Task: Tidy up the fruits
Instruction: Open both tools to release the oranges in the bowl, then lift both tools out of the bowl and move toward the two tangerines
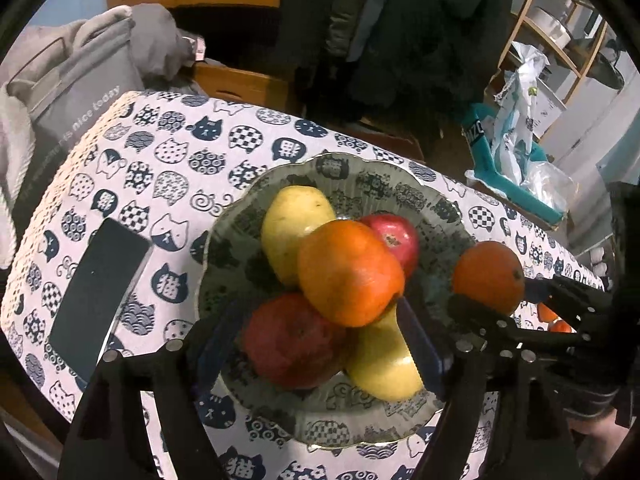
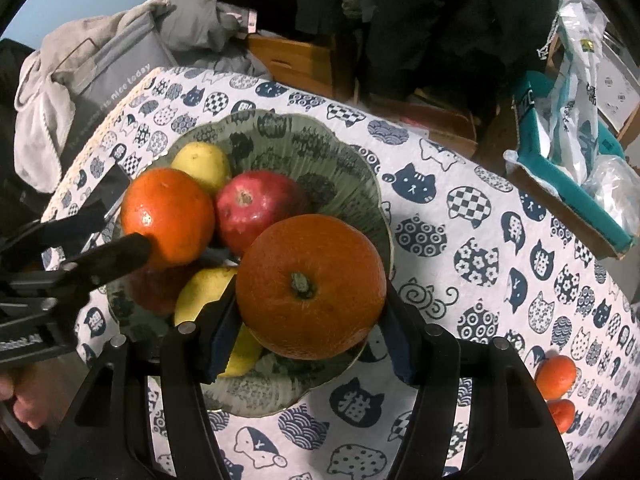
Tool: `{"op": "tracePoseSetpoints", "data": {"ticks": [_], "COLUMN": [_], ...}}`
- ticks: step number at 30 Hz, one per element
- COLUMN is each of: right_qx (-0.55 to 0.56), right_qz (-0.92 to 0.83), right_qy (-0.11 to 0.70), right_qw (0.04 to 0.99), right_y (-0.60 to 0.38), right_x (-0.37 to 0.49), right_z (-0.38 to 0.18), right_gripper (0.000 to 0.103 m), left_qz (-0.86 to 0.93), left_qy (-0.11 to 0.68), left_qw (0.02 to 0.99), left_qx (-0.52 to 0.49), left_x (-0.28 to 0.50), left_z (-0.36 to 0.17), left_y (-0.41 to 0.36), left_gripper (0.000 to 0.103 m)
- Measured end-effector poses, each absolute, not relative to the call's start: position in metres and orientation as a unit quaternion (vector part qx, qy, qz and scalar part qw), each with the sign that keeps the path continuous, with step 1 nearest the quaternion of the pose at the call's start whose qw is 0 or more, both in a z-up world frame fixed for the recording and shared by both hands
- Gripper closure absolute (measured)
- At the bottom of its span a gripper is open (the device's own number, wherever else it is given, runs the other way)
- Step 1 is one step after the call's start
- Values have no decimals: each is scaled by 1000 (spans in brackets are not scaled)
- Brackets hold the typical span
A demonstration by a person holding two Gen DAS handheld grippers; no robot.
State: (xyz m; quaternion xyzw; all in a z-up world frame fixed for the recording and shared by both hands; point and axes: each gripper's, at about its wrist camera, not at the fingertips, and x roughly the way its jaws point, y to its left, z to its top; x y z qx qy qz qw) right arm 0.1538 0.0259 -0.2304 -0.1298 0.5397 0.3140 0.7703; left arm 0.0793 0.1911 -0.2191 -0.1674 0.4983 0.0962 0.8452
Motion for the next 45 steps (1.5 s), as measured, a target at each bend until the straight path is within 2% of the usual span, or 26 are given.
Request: {"op": "tracePoseSetpoints", "data": {"ticks": [12, 15, 17, 28, 45], "right_qx": [-144, -139, -133, -121, -92], "right_qz": [307, 308, 315, 310, 296], "right_qy": [553, 544, 536, 491, 410], "right_qw": [761, 768, 772, 805, 858], "right_y": [36, 35, 34, 26, -17], "right_x": [150, 151, 151, 147, 122], "right_z": [-244, -238, -231, -185, -95], "right_gripper": [38, 30, 27, 27, 27], "left_qz": [113, 113, 112, 108, 87], "left_qy": [504, 503, 502, 482, 418], "left_qw": [841, 843, 843, 859, 899], "left_qx": [-158, -154, -154, -131, -100], "left_x": [67, 65, 64, 58, 36], "left_z": [-220, -217, -215, -190, -123], "left_y": [200, 199, 198, 187, 166], "left_gripper": [22, 22, 22, 22, 22]}}
